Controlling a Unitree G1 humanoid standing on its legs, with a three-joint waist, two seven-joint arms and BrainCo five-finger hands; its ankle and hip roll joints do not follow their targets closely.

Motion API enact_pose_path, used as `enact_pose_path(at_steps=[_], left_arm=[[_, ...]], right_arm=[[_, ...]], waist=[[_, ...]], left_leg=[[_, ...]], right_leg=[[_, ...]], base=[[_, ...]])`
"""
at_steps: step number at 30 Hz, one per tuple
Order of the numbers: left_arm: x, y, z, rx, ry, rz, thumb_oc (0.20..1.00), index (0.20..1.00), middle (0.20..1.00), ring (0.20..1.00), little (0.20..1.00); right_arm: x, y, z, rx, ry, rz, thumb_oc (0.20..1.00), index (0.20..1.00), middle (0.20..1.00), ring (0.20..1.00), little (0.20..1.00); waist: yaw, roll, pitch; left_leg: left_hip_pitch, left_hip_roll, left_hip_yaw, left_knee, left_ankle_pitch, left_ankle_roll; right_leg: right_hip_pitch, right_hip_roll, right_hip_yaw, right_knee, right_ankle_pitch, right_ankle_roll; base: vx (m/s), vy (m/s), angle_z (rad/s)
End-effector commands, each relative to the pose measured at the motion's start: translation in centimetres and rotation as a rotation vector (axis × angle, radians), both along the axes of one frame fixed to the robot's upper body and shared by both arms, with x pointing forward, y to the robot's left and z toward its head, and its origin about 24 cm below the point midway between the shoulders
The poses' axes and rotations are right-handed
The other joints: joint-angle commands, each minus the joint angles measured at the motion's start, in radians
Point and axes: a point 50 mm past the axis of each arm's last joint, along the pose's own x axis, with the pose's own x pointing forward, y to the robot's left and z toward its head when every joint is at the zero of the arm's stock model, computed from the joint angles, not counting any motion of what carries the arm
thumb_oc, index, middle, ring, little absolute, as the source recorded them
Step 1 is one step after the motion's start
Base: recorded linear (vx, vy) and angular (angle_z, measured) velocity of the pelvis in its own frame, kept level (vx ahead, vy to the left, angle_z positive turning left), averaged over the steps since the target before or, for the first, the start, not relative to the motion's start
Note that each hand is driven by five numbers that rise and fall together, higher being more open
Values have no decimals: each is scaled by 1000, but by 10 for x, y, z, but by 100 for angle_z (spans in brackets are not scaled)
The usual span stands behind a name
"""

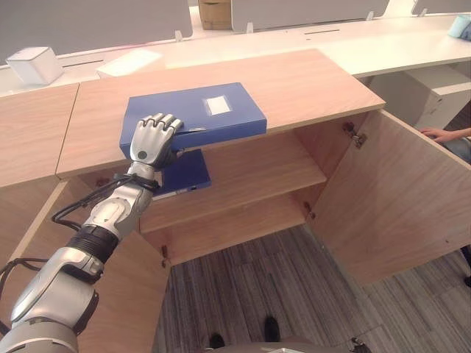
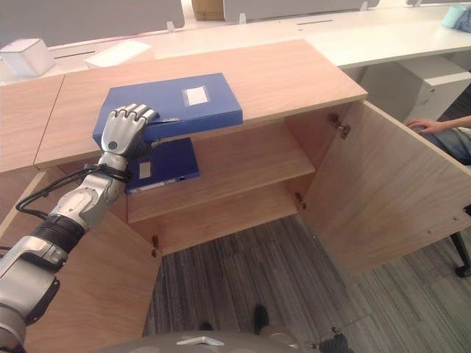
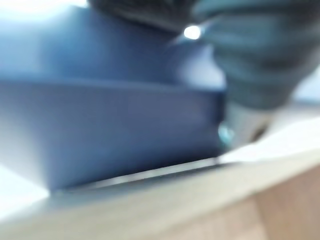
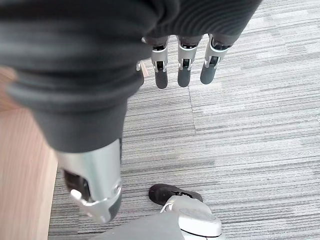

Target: Put the empty folder in the office cabinet

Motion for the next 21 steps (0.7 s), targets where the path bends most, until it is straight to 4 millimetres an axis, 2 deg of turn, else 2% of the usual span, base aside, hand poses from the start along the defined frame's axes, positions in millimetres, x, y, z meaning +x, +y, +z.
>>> enact_pose_path(at_steps=[1,7,13,14,16,21], left_arm=[[-1,20,24,-117,-58,33,200,200,200,200,200],[-23,4,35,-285,-137,-90,200,200,200,200,200],[-37,-3,45,-386,-189,-162,200,200,200,200,200],[-44,-6,55,-445,-234,-209,200,200,200,200,200],[-49,-12,63,-509,-262,-259,200,200,200,200,200],[-55,-14,70,-563,-288,-301,200,200,200,200,200]], right_arm=[[4,-8,2,-25,-20,-40,1000,1000,1000,1000,1000],[10,-4,2,-12,-26,-32,1000,1000,1000,1000,1000],[19,-1,3,3,-52,-32,1000,1000,1000,1000,1000],[31,1,5,12,-89,-27,1000,1000,1000,1000,1000],[43,5,8,26,-132,-24,1000,1000,1000,1000,1000],[58,8,12,39,-188,-13,1000,1000,1000,1000,1000]], waist=[[-3,-23,-31],[13,-22,-46],[21,-20,-61],[27,-19,-72],[30,-18,-81],[34,-16,-92]], left_leg=[[-12,50,-39,-10,-81,-67],[7,47,-47,-10,-81,-64],[19,43,-54,-10,-82,-63],[25,42,-57,-10,-83,-63],[30,39,-62,-10,-82,-61],[37,36,-68,-10,-83,-59]], right_leg=[[57,-21,-41,3,-73,82],[80,-24,-48,3,-78,74],[94,-25,-56,3,-81,68],[100,-27,-60,3,-82,67],[108,-28,-63,3,-81,65],[117,-32,-69,3,-81,64]], base=[[0,0,0],[0,0,0],[1,5,3],[-7,14,6],[-6,12,3],[-3,5,2]])
